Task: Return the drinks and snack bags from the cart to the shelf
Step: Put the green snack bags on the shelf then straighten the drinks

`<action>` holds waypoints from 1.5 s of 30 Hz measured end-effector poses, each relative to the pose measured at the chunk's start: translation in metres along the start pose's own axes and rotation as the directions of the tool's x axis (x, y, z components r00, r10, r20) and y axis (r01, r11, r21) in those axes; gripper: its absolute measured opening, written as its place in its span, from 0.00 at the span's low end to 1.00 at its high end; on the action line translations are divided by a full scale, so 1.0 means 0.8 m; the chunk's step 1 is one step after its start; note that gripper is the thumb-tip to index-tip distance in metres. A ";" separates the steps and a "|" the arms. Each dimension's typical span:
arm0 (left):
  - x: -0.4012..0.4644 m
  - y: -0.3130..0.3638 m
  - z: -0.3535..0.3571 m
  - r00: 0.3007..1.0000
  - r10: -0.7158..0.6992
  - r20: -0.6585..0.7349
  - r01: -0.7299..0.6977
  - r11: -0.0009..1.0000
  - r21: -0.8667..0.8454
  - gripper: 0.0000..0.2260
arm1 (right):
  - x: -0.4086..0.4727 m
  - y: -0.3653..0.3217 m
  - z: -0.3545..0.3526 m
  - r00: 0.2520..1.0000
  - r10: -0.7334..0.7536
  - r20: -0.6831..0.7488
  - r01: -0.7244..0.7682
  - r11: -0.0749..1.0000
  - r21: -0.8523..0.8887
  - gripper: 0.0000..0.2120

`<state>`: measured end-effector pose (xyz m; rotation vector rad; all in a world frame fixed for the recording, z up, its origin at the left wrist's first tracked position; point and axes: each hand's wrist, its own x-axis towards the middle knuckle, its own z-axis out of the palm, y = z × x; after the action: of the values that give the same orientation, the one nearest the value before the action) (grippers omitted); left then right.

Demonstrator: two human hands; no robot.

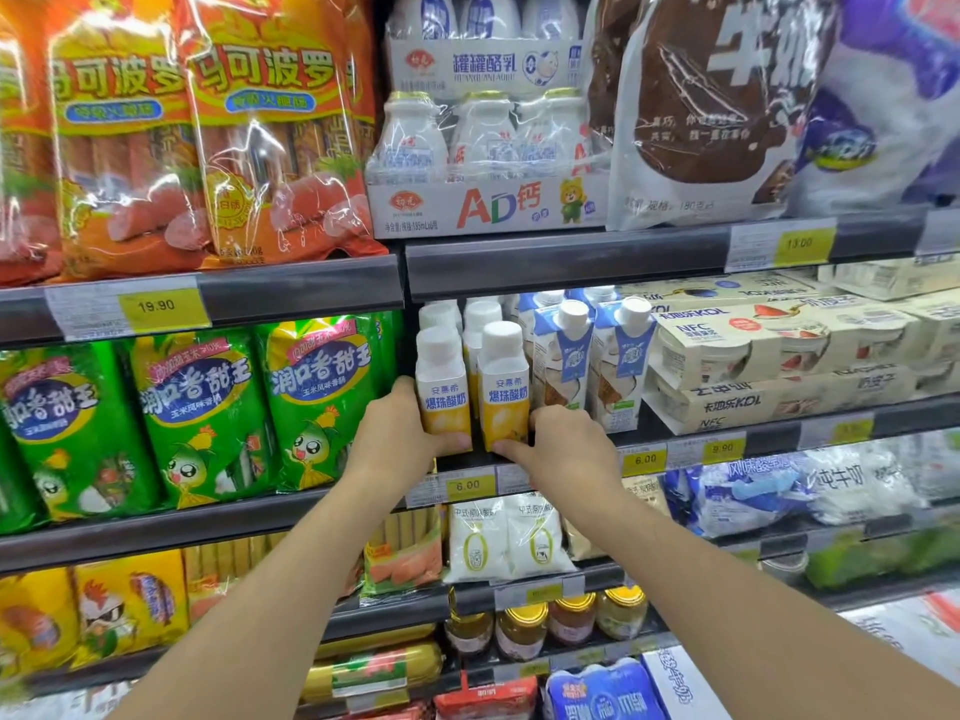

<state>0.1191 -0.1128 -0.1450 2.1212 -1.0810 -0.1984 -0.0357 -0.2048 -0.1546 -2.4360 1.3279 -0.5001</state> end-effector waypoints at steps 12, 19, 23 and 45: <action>-0.026 0.005 -0.016 0.997 -0.045 -0.067 0.042 0.998 -0.035 0.27 | -0.029 0.038 -0.002 0.995 0.057 -0.078 -0.033 0.959 0.282 0.19; -0.075 0.043 -0.001 0.939 0.285 -0.191 -0.291 0.957 -0.001 0.13 | -0.035 0.113 -0.038 0.940 0.271 -0.207 -0.181 0.911 0.371 0.18; -0.078 0.087 0.039 0.921 0.374 -0.113 -0.377 0.926 -0.008 0.25 | -0.024 0.129 -0.045 0.961 0.222 -0.168 -0.161 0.935 0.316 0.29; 0.004 0.201 0.043 0.996 -0.081 -0.033 0.081 0.997 -0.020 0.30 | 0.040 0.151 -0.054 0.998 -0.012 0.054 0.000 0.977 0.214 0.17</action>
<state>0.0034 -0.1941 -0.0617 2.1462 -0.9708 -0.2094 -0.1276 -0.2994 -0.1645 -2.2620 1.1795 -0.5441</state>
